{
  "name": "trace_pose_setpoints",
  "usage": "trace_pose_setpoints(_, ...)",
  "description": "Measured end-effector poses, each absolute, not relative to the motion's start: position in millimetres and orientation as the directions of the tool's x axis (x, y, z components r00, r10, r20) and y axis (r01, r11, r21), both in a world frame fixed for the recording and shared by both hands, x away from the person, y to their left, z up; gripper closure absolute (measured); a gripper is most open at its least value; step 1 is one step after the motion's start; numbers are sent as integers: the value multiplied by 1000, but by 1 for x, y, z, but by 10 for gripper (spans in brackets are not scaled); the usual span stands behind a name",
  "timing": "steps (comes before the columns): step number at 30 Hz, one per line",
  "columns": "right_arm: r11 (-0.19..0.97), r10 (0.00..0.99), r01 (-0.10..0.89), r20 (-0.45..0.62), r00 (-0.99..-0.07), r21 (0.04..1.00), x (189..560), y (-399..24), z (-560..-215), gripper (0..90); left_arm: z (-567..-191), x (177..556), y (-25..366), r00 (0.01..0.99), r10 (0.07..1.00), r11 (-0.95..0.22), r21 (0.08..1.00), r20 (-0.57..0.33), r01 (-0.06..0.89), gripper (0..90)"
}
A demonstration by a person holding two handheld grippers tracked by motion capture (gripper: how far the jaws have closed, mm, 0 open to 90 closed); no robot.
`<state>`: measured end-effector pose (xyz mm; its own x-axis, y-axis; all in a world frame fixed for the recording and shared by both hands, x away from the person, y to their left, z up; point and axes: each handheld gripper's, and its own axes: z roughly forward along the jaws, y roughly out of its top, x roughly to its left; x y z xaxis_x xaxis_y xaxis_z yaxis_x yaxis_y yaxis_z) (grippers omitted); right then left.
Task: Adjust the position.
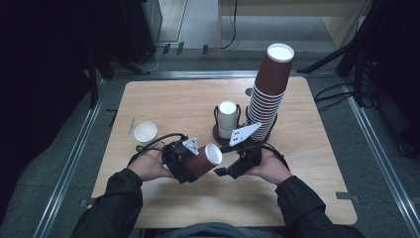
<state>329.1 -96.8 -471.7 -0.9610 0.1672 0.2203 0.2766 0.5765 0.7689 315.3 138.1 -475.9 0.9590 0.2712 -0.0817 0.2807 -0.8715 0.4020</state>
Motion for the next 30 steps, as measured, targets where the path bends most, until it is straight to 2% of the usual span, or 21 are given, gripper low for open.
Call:
trace_pose_setpoints(16, 597, 124, 267, 241, -962, 757, 325, -79, -470, 130, -480, 310, 123, 968, 228, -883, 397, -102, 249, 122)
trace_pose_setpoints(19, 597, 115, 260, 240, -964, 759, 324, -76, -470, 145, -480, 309, 121, 969, 222, -884, 397, -105, 245, 121)
trace_pose_setpoints(21, 601, 96, 230, 217, -971, 765, 323, -75, -470, 210, -480, 309, 121, 969, 224, -887, 390, -102, 246, 119)
trace_pose_setpoints(26, 616, 96, 245, 237, -967, 749, 322, -74, -471, 214, -482, 308, 120, 967, 226, -890, 377, -120, 255, 101)
trace_pose_setpoints(30, 611, 93, 243, 237, -967, 753, 322, -75, -470, 214, -480, 308, 122, 970, 220, -882, 404, -106, 244, 89)
